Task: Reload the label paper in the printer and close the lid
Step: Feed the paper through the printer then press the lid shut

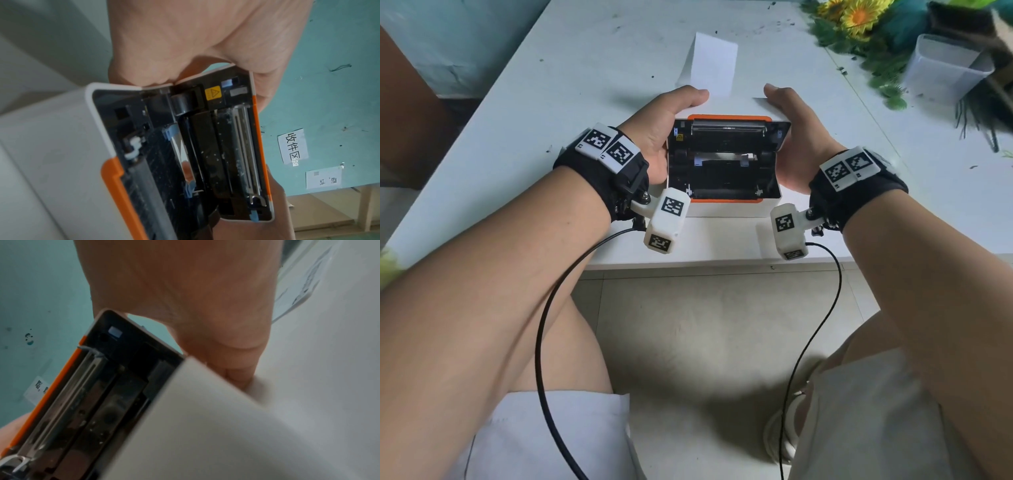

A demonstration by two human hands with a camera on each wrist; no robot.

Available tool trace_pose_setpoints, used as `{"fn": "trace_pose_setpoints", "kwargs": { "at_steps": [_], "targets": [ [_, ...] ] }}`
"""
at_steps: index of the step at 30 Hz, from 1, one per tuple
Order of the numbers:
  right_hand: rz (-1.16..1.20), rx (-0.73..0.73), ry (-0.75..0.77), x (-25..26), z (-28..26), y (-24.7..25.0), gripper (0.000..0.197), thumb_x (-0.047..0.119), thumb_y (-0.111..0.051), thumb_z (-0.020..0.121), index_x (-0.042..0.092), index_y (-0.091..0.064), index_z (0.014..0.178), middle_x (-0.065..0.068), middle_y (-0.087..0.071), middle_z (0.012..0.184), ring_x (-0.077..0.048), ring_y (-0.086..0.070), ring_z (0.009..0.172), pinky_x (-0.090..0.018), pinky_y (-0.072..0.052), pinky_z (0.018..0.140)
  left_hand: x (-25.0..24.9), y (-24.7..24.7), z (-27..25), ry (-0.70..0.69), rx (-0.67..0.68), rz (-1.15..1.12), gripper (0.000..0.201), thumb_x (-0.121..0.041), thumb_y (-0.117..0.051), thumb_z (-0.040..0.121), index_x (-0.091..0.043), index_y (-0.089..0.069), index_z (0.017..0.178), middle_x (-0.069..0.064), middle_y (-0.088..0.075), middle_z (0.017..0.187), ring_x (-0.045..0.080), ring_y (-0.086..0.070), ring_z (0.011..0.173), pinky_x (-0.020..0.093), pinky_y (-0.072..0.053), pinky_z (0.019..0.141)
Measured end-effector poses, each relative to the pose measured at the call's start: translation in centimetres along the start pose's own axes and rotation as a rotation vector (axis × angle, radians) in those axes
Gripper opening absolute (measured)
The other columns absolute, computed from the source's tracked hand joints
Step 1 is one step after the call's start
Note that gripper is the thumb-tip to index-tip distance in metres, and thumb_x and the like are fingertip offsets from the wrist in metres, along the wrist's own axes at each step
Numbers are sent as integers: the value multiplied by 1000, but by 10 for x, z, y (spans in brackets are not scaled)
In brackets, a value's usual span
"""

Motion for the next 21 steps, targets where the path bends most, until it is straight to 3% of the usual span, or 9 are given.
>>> {"fn": "trace_pose_setpoints", "kwargs": {
  "at_steps": [2, 4, 8, 10, 13, 18, 21],
  "targets": [
    [5, 20, -18, 1, 1, 0, 61, 52, -64, 100, 9, -64, 143, -17, -64, 154, -38, -67, 137, -58, -47, 119, 0, 0, -1, -1, 7, 0, 21, -40, -76, 93, -22, -69, 100, 13, -78, 102, 36, -77, 111, 58, -62, 90],
    [14, 29, -21, 0, 0, -2, 69, 52, -62, 102, 8, -57, 154, -19, -63, 154, -41, -64, 140, -59, -46, 120, -1, 0, -1, -7, 8, -5, 19, -40, -75, 93, -22, -70, 95, 13, -78, 101, 36, -76, 112, 58, -62, 92],
    [29, -13, -16, -3, 3, -1, 73, 54, -64, 99, 8, -56, 155, -22, -63, 153, -45, -60, 143, -62, -42, 123, -1, 1, 0, -18, -6, 4, 19, -39, -76, 93, -22, -70, 96, 13, -78, 98, 35, -79, 107, 57, -63, 89],
    [40, -38, -5, -2, 5, -1, 63, 53, -65, 100, 8, -65, 144, -22, -65, 151, -45, -61, 142, -62, -42, 123, -1, 1, 1, -17, -21, 14, 19, -40, -77, 92, -24, -69, 98, 12, -78, 95, 35, -81, 94, 56, -64, 86],
    [47, -62, 18, -1, 4, -2, 37, 49, -62, 104, 13, -71, 112, -20, -72, 141, -43, -69, 133, -60, -49, 118, -1, 1, 1, -23, -22, 21, 17, -40, -76, 92, -24, -69, 94, 10, -78, 84, 33, -79, 82, 53, -65, 82],
    [65, -67, 13, -2, 1, -5, 33, 46, -63, 105, 14, -72, 105, -19, -74, 138, -44, -68, 133, -62, -47, 119, -1, 2, 3, -22, -12, 37, 17, -41, -74, 94, -25, -70, 92, 8, -78, 78, 31, -78, 80, 48, -66, 81],
    [71, -76, 27, -1, -2, -8, 40, 45, -61, 106, 15, -80, 89, -17, -79, 127, -46, -66, 134, -64, -45, 119, -1, 2, 5, -21, -17, 38, 17, -42, -75, 93, -26, -70, 94, 8, -79, 77, 31, -79, 79, 48, -66, 81]
  ]
}}
Point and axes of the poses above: each hand's wrist, its own z-axis towards the middle knuckle, its own y-axis out of the back of the hand, x = y × z, the point moved 1 cm from there along z, towards the middle knuckle
